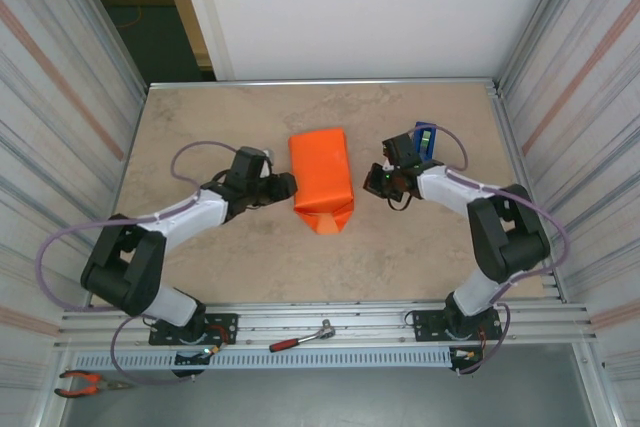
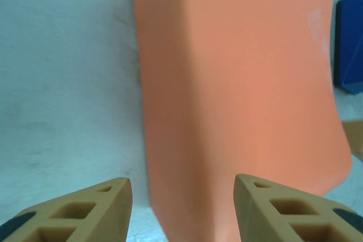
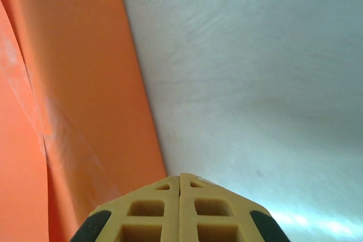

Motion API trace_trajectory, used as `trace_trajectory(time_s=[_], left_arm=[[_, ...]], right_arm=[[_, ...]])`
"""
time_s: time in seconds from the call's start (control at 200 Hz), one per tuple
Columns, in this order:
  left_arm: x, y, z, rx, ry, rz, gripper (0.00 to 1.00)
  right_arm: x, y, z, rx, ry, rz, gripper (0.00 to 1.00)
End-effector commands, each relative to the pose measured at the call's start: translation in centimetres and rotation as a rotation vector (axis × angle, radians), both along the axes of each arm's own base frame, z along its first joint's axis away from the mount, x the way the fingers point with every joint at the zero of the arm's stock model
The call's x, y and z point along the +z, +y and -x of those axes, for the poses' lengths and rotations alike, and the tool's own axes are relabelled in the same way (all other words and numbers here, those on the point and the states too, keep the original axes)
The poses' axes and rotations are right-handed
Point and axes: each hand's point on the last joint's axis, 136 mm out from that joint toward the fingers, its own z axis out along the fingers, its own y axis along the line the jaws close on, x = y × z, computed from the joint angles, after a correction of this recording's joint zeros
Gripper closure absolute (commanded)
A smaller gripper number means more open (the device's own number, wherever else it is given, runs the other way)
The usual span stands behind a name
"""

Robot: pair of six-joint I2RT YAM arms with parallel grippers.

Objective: Wrap the gift box in paper
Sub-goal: Rotate the gift box at the center of the table.

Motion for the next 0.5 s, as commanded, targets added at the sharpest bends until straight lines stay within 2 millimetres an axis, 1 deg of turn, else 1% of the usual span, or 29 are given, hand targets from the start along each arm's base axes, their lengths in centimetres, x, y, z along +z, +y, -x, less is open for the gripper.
trace_trajectory(time_s=[0.0,0.05,0.12,0.18,0.256,0.341,0.381,0.491], left_arm=[[-0.1,2.3,1.4,0.026,0.006,-0.030,0.49],[-0.6,2.9,2.1,0.030,0.018,-0.034,0.53],[-1.5,3.4,3.2,0.027,0.041,-0.038,0.65],[-2.2,3.6,4.2,0.019,0.054,-0.031,0.77],[-3.0,3.8,5.0,0.021,0.067,-0.023,0.86],[-3.6,3.6,5.4,0.013,0.070,-0.006,0.91],[-3.5,3.6,5.4,0.013,0.067,0.000,0.92],[-3.8,3.2,5.5,0.008,0.070,0.018,0.94]], right_arm=[[1.0,-0.1,1.8,0.009,-0.029,-0.017,1.00],[1.0,0.5,3.0,0.027,-0.035,-0.024,1.00],[0.9,1.6,4.2,0.054,-0.042,-0.025,1.00],[0.9,3.0,5.0,0.084,-0.051,-0.034,1.00],[0.7,4.8,5.7,0.119,-0.055,-0.028,1.00],[0.2,6.6,6.0,0.145,-0.060,-0.030,1.00],[-0.1,7.2,6.1,0.153,-0.055,-0.027,1.00],[-1.4,8.4,6.2,0.168,-0.039,-0.019,1.00]])
